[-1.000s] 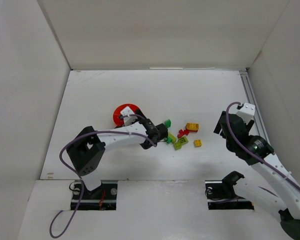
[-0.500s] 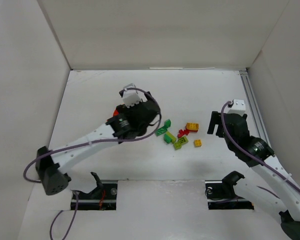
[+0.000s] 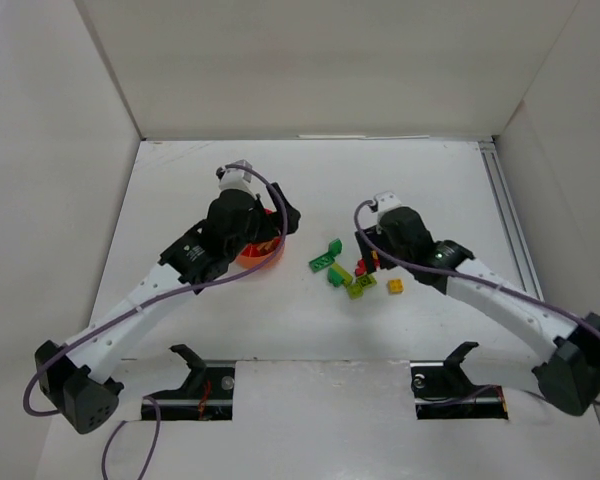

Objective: Sort the legos into containers by color

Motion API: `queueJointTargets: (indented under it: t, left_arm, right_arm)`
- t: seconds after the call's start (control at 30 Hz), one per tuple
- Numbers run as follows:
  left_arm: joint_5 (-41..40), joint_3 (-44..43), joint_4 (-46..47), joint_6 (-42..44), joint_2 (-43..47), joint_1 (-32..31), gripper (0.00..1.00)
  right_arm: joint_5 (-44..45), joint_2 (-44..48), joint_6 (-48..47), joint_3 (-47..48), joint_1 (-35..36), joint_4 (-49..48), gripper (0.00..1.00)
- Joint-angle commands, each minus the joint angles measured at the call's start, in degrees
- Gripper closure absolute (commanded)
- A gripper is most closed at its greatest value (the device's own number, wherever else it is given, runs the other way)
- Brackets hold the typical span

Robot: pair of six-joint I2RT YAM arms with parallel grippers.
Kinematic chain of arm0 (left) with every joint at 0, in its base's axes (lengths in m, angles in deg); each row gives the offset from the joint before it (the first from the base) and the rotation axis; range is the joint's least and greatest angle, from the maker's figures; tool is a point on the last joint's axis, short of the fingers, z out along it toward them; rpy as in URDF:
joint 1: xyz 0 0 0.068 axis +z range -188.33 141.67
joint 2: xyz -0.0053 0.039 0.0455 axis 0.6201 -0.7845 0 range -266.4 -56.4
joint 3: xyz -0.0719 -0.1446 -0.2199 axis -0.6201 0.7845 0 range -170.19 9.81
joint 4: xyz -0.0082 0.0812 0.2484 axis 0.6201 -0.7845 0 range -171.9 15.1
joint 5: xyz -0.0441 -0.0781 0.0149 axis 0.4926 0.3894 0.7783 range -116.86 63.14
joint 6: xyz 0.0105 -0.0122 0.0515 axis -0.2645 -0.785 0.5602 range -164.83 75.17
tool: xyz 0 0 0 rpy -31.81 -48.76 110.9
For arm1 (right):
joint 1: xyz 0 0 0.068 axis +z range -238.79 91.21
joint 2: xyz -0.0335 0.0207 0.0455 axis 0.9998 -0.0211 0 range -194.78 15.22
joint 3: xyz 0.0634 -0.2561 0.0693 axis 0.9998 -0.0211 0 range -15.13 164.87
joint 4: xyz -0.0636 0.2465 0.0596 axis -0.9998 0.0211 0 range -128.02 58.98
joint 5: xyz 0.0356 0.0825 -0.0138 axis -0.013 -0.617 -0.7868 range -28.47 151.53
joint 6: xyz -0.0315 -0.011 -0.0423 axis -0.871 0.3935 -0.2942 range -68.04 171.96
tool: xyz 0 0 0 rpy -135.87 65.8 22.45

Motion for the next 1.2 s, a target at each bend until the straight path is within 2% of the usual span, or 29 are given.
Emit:
queueJointTargets:
  t: [0.0,0.13,0.3,0.43,0.6,0.77,1.0,1.17]
  left_arm:
    - [6.96,2.95,-3.32,0.18,2.86,4.19,0.0]
    - [6.97,8.31,-3.94,-1.22,7.17,7.45,0.0]
    - [5.83,10.08,-9.02,-1.22,10.69,13.52,0.0]
    - [9.16,12.8,-8.78,-1.22,12.36,17.65,0.0]
    - [11.72,13.6,-8.07,-1.22,11.23,18.98,0.0]
    - [12.34,13.6,-8.6,-0.69,10.6,18.98,0.0]
    - [12.95,13.6,-7.98,-0.69,11.13,18.98,0.0]
    - [12.95,13.07,-7.98,-0.69,11.13,18.98,0.0]
  right_arm:
    - [0.12,-8.09,-2.39,6.52,3.45,-6.3,0.17]
    - [0.92,-19.08,-1.24,11.97,4.16,-8.06,0.18]
    - [0.92,-30.41,-0.11,17.95,5.39,-10.0,0.19]
    - [2.33,-36.75,0.42,21.99,5.39,-9.29,0.22]
    - [3.64,-40.64,1.57,25.16,5.92,-8.15,0.3]
    - [3.65,-42.57,2.62,24.64,6.53,-7.01,0.32]
    - [3.65,-45.11,3.33,24.55,6.53,-7.62,0.45]
    - [3.65,-45.12,3.33,25.16,6.53,-7.62,0.67]
